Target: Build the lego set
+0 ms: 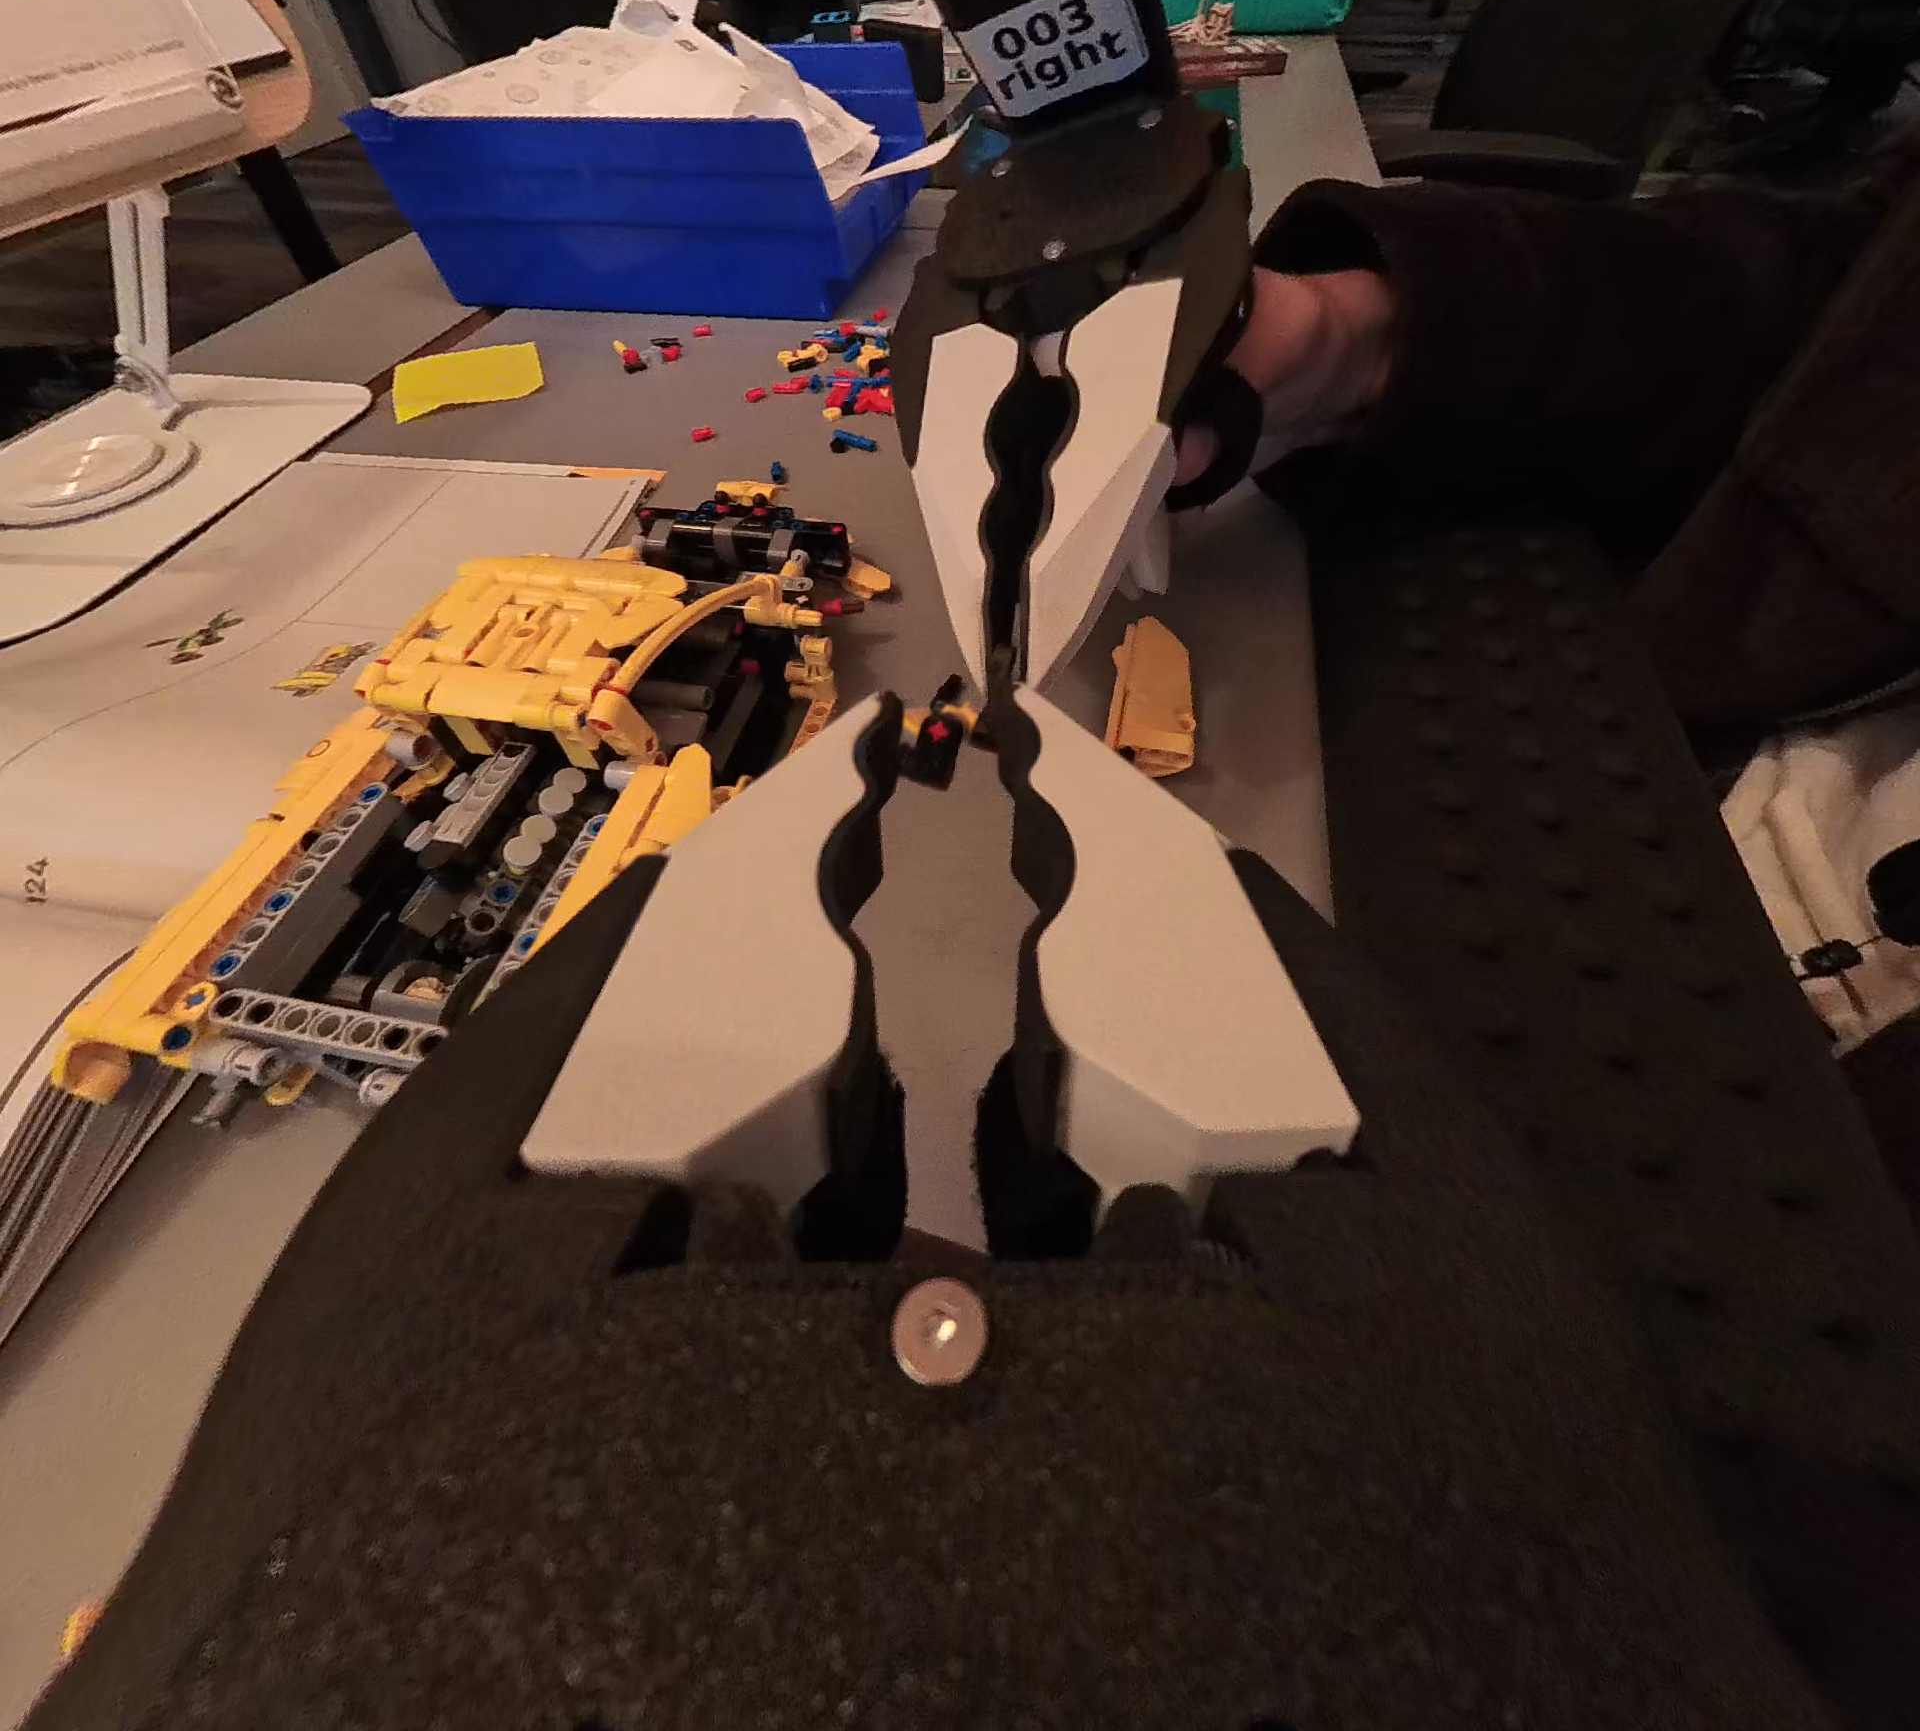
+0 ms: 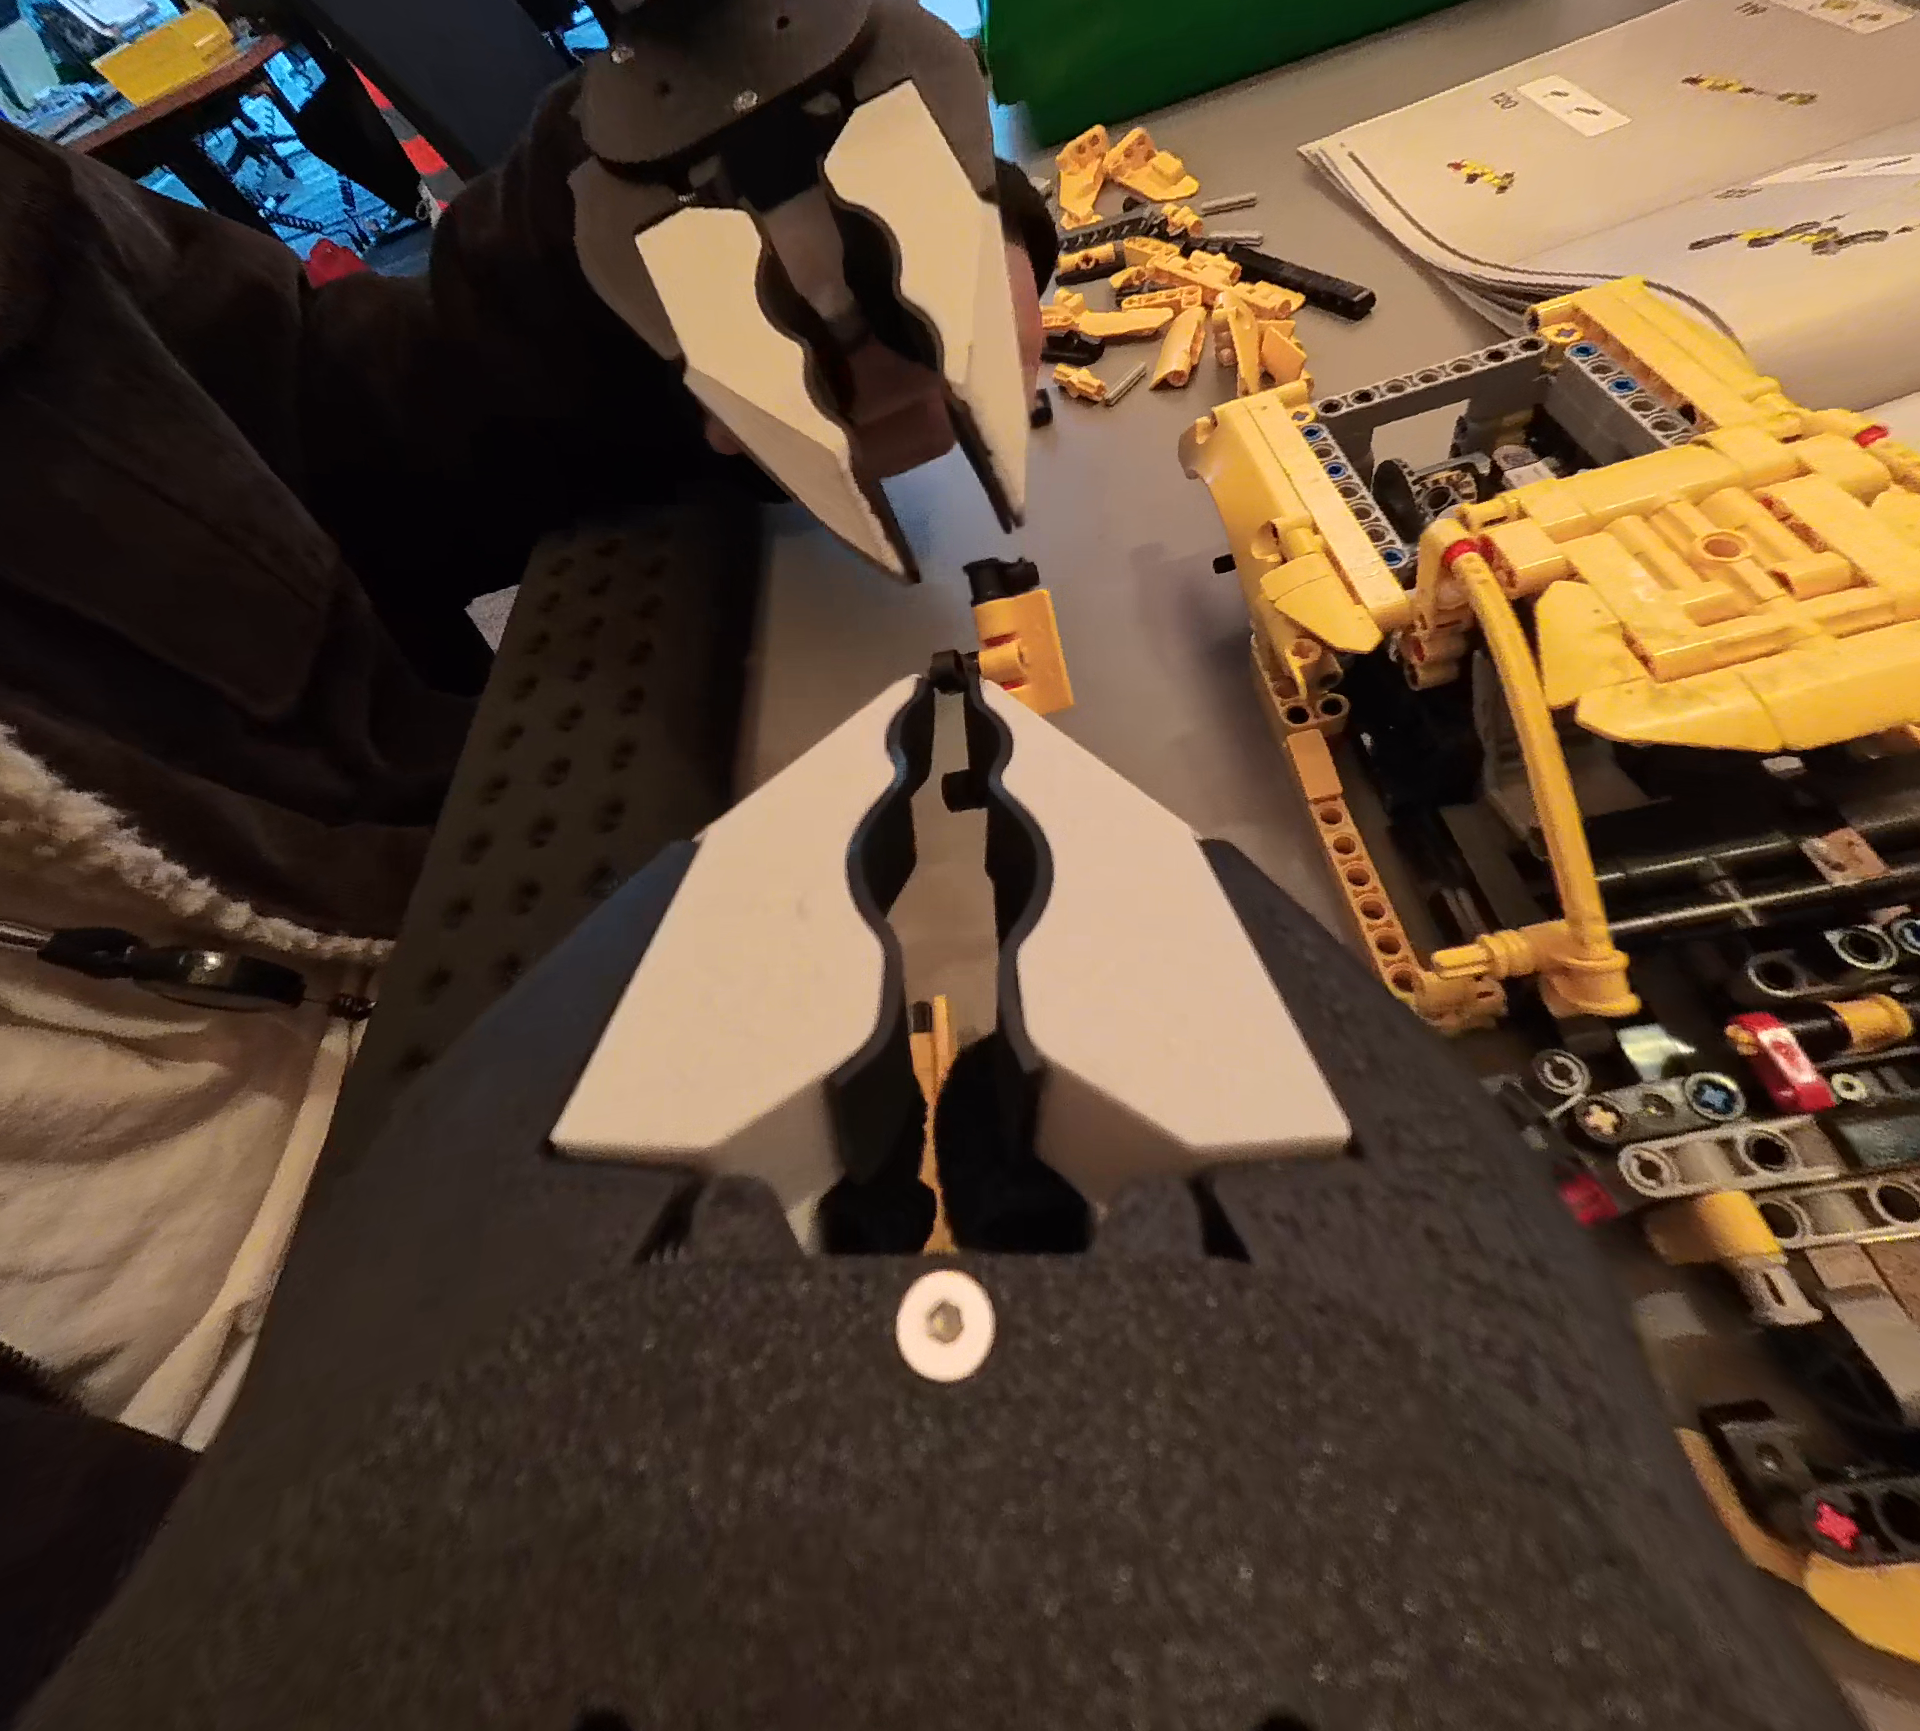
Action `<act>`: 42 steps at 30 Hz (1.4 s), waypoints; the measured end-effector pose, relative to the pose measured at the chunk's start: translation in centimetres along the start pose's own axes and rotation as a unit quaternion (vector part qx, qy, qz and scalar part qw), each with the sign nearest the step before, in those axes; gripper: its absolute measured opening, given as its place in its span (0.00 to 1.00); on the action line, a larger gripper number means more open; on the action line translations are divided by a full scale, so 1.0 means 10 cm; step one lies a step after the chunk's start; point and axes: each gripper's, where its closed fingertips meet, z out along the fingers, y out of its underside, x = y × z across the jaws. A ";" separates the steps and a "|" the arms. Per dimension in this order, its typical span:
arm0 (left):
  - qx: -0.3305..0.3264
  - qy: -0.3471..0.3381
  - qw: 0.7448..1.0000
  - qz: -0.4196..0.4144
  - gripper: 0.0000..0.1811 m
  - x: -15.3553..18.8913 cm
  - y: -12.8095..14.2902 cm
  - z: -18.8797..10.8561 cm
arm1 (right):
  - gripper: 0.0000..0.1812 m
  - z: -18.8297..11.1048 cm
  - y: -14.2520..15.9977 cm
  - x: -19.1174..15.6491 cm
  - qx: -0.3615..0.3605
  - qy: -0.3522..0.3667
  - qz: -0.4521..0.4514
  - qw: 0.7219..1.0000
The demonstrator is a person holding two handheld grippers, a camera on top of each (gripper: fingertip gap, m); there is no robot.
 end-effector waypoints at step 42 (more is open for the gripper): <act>-0.024 -0.325 0.942 0.080 0.03 -0.38 -0.22 0.12 | 0.20 -0.30 -0.54 0.46 0.179 0.326 0.029 0.928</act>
